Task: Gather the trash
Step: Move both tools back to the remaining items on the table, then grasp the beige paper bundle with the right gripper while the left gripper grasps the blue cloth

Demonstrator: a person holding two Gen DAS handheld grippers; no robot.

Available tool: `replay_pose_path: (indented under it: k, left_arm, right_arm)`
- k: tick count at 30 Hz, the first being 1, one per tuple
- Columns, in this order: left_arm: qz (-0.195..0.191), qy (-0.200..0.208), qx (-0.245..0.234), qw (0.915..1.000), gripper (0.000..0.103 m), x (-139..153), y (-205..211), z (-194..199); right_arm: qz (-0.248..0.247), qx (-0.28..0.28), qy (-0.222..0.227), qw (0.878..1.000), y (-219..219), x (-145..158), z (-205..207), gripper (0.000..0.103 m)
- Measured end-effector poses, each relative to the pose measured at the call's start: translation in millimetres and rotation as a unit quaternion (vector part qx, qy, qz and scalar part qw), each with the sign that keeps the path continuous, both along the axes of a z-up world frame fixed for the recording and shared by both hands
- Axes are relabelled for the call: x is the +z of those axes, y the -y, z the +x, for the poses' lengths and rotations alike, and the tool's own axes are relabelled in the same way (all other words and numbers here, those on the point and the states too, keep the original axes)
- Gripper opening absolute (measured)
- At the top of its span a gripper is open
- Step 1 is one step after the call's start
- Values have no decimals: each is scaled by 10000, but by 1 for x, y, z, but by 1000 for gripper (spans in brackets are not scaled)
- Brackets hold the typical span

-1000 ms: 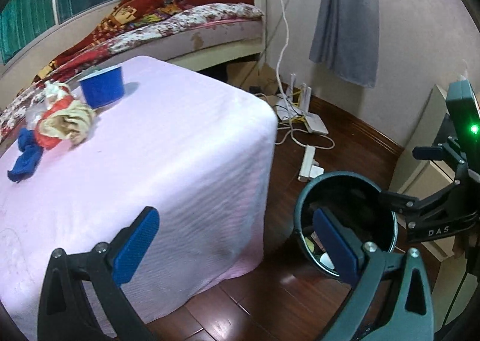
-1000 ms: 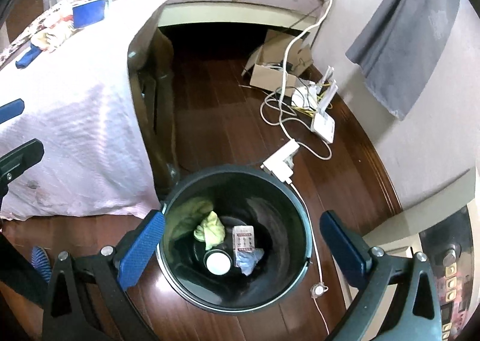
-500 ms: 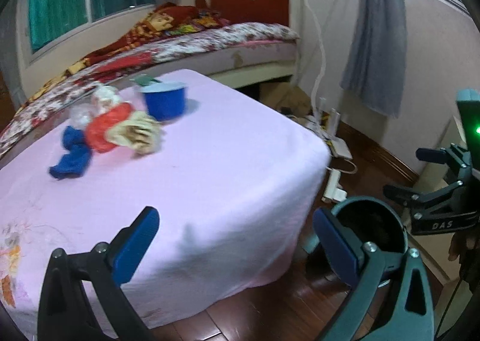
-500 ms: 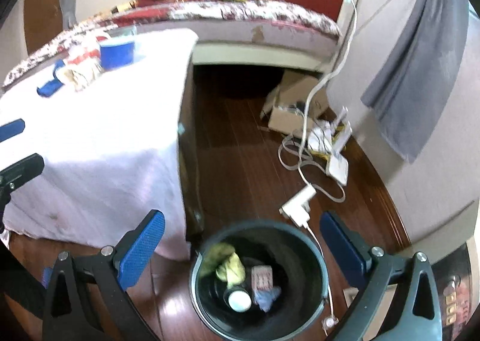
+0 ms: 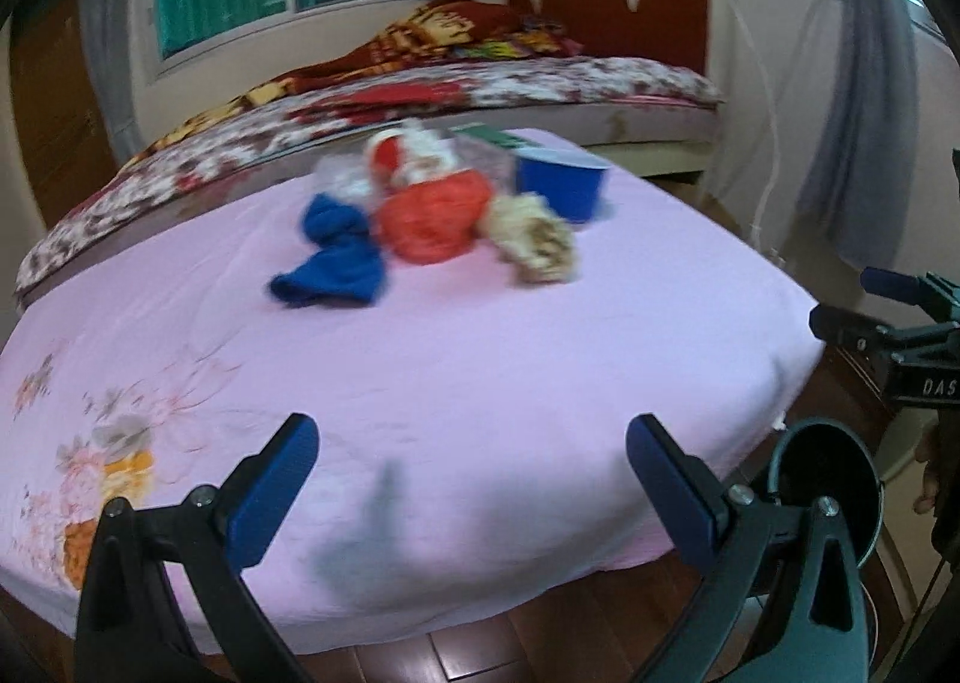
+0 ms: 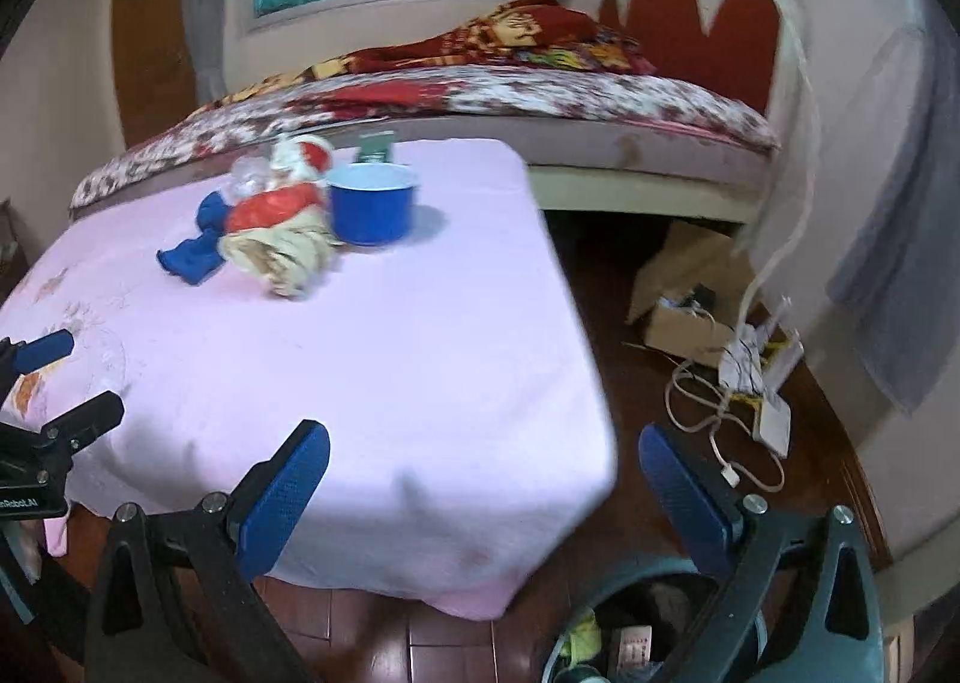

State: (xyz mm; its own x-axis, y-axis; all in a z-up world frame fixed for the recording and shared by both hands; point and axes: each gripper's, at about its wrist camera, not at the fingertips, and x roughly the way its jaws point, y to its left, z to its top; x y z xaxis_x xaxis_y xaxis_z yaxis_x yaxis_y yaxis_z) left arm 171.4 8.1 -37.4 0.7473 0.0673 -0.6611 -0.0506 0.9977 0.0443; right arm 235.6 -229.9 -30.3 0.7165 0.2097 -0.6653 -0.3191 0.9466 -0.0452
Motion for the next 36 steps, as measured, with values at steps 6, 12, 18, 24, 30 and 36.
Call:
replay_pose_path:
  k: [6,12,18,24,30,36]
  left_arm:
    - [-164,50,479,9987,101,0,-50,4]
    - [-362,-21,497,9981,92,-5,-83,33]
    - [-542,-10,382,9978,89,-7,-98,73]
    - [-839,-223,267,9959,80,-18,-112,114]
    - [-955,-517,101,9940,78,-31,-114,146]
    - [-1004,-725,80,9923,72,-36,-112,167]
  right_arm:
    - [226,360,-99,9990,-47,2,17,103]
    - [344,614,-38,9975,-92,3,40,102]
    - [286,721,-274,9966,-133,-6,76,79]
    - [55,775,-623,9950,-167,-20,122,66]
    - [46,825,-970,9918,-175,-35,147,54]
    - [-60,860,-864,9925,-175,-38,146,50]
